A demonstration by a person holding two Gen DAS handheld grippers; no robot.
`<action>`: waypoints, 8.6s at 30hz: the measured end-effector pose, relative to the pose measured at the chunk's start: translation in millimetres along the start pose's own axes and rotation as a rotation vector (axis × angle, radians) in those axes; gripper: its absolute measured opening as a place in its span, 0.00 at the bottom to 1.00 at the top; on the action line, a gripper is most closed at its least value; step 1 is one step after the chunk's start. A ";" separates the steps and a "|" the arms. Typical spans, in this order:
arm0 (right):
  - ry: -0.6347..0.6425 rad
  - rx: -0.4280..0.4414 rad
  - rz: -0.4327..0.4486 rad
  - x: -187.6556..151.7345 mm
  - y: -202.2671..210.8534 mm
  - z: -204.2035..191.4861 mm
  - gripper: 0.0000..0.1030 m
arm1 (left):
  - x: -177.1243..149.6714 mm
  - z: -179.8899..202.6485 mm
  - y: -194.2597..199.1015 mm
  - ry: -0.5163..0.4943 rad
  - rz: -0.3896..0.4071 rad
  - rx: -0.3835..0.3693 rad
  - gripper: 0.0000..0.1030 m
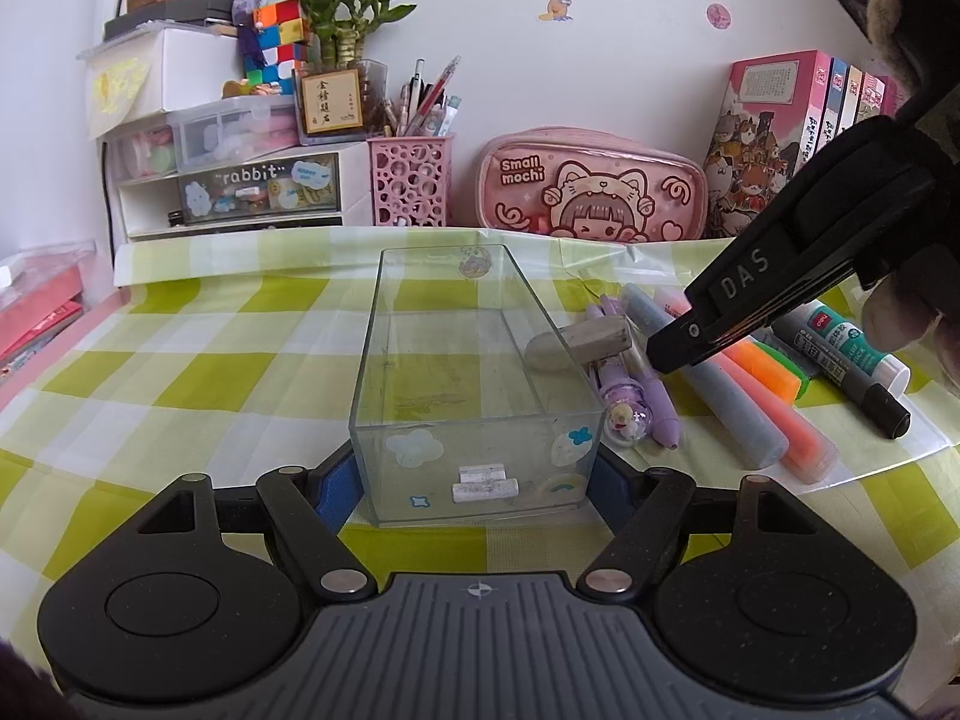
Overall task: Organize stationery
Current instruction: 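Grasp the pastel blue highlighter with the right tool and lift it, then lower the blue highlighter into the clear box and open the right tool, then grasp the pink highlighter with the right tool and lift it, then lower the pink highlighter into the clear box beside the blue one, release, then grasp the lavender pen with the right tool and lift it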
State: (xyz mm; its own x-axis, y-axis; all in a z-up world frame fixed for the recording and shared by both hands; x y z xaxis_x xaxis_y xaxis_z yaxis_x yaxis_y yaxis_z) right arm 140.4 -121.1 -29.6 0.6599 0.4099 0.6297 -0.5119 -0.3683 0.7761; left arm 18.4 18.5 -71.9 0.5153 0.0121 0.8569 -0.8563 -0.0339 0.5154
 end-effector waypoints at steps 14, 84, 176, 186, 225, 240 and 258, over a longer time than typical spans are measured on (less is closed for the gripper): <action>-0.016 -0.008 -0.033 3.2 -18.8 5.3 0.22 | -0.3 1.9 -0.1 -0.004 0.001 0.007 0.72; -0.357 0.276 -0.135 70.4 -24.5 -35.3 0.33 | -1.3 1.6 -0.4 -0.026 0.008 0.001 0.72; -0.437 0.144 -0.058 51.0 -20.3 -35.4 0.20 | -0.8 -0.8 -2.2 -0.006 0.008 -0.015 0.72; -0.413 0.095 -0.125 52.9 -43.7 -49.9 0.20 | -0.2 -3.7 -2.7 0.014 0.008 -0.028 0.72; -0.423 0.172 0.127 23.3 27.1 -2.3 0.45 | -0.1 -4.0 -2.7 0.012 0.015 -0.031 0.72; -0.350 0.063 0.165 -27.4 11.9 10.8 0.49 | -2.1 -4.9 -0.8 0.019 0.020 -0.035 0.72; -0.283 0.037 0.140 -38.1 -5.2 7.7 0.21 | -0.6 -3.7 -3.0 0.013 0.016 -0.022 0.72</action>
State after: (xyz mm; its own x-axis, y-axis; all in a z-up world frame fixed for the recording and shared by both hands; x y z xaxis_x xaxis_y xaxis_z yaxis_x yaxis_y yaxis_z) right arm 122.2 -141.3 -57.9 0.7138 0.1065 0.6922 -0.5917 -0.4370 0.6774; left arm 20.5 22.3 -74.0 0.5010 0.0242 0.8651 -0.8651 -0.0126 0.5014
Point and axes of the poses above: each gripper's, at about its wrist camera, not at the fingertips, and y roughly against the way its jaws point, z to its right, x to its top, the point moved 1 cm from there along -y, roughly the way its jaws point
